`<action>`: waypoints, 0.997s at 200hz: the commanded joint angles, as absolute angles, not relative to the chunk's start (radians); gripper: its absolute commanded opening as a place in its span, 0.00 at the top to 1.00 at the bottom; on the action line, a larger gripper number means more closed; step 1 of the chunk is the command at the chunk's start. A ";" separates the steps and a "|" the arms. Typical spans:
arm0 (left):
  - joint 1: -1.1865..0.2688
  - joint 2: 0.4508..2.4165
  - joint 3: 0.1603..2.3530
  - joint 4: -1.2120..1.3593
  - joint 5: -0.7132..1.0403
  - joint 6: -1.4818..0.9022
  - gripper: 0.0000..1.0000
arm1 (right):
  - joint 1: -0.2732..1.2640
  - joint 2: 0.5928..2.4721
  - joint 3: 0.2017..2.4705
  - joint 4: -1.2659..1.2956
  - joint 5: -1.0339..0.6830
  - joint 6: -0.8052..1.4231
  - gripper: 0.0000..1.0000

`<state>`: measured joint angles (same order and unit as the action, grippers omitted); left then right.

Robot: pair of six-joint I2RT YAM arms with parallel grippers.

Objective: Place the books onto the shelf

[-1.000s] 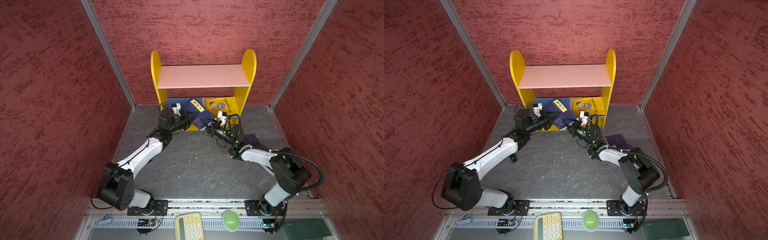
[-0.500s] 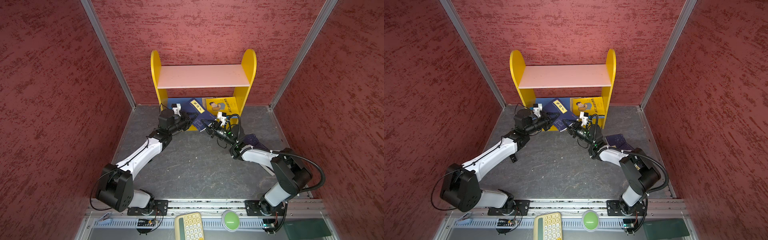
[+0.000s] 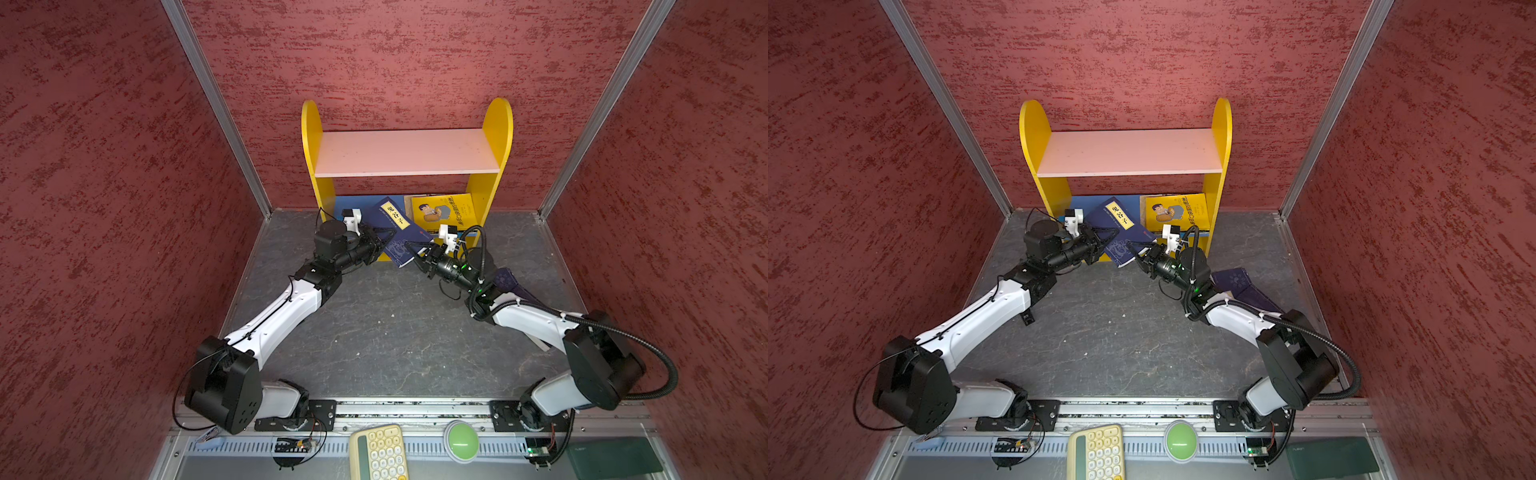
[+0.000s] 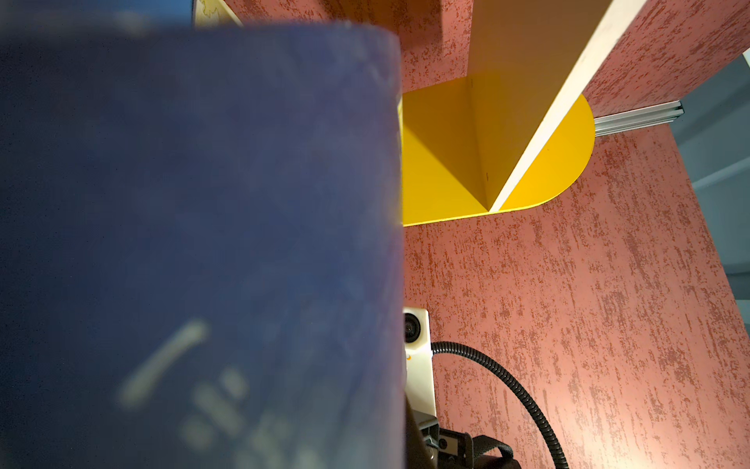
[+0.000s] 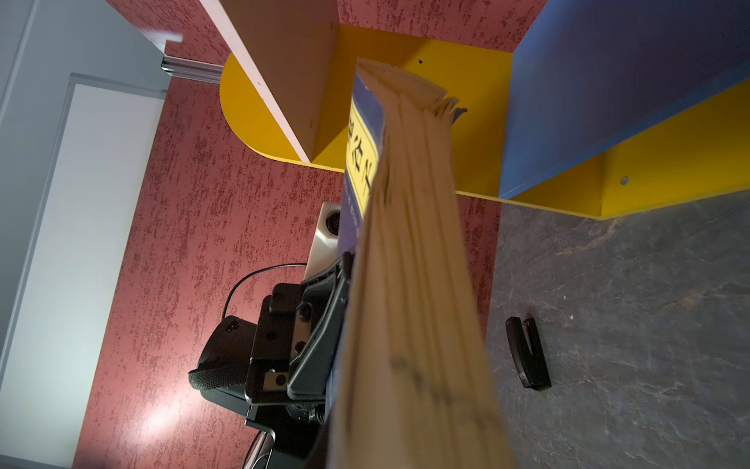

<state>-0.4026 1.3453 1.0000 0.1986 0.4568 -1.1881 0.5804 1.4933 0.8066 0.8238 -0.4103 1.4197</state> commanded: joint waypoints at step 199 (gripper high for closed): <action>-0.429 1.322 0.950 0.332 0.415 -1.165 0.89 | 0.563 1.519 0.793 0.799 -0.485 1.397 0.57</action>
<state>-0.4232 1.3083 0.9424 0.2245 0.3912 -1.1786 0.5556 1.4925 0.7723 0.7609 -0.4515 1.3876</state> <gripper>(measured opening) 0.126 0.424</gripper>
